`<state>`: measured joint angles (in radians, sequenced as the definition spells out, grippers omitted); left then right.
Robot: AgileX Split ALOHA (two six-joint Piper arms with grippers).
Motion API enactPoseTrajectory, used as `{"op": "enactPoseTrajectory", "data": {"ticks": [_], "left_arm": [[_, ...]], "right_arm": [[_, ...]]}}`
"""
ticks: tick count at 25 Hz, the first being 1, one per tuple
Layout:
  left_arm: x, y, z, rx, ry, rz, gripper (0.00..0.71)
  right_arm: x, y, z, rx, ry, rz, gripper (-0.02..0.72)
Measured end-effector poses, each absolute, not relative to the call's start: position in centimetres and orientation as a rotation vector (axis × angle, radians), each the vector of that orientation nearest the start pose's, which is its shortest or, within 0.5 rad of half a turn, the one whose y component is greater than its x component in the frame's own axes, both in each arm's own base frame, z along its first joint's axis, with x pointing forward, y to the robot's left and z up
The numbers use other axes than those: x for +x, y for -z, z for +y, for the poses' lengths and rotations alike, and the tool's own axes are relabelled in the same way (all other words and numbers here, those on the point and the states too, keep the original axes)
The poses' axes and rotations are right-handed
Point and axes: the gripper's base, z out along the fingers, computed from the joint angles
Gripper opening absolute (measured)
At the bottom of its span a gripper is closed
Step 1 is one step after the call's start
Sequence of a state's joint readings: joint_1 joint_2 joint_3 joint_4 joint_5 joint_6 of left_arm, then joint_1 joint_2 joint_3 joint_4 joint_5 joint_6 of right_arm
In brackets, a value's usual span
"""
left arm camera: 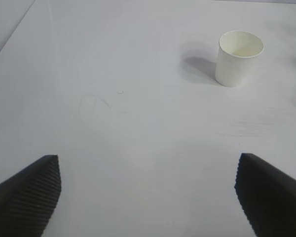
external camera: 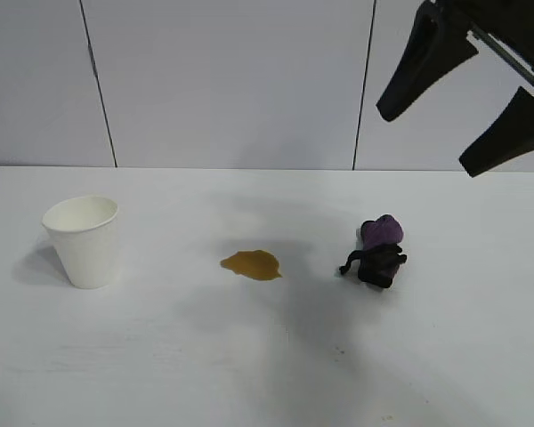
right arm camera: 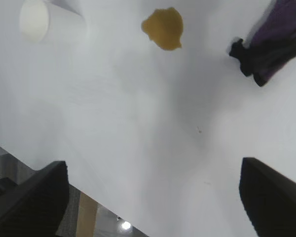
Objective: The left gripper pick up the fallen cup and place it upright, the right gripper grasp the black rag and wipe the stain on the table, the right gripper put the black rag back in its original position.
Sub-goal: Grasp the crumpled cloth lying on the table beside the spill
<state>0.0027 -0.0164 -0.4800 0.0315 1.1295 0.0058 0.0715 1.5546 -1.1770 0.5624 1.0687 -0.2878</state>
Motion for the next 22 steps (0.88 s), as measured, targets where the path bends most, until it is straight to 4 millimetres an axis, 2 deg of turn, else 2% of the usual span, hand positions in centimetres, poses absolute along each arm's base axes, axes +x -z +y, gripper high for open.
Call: {"op": "enactPoseTrajectory", "data": {"ticks": [7, 12, 14, 17, 22], "left_arm": [[-0.8, -26.6, 0.3, 0.001, -0.043, 2.116, 0.689], [-0.8, -26.6, 0.3, 0.001, -0.043, 2.116, 0.689], [-0.8, -26.6, 0.3, 0.001, -0.043, 2.116, 0.689], [-0.8, -26.6, 0.3, 0.001, -0.043, 2.116, 0.689], [-0.8, -26.6, 0.3, 0.001, -0.043, 2.116, 0.689]], "right_arm": [[31.0, -27.1, 4.8, -0.087, -0.433, 2.798, 0.65], [33.8, -25.2, 4.6, -0.015, -0.386, 2.859, 0.65], [35.3, -24.4, 5.1, -0.018, -0.388, 2.874, 0.649], [37.4, -22.8, 5.9, -0.014, -0.39, 2.901, 0.61], [40.2, -19.2, 7.7, -0.014, -0.367, 2.965, 0.569]]}}
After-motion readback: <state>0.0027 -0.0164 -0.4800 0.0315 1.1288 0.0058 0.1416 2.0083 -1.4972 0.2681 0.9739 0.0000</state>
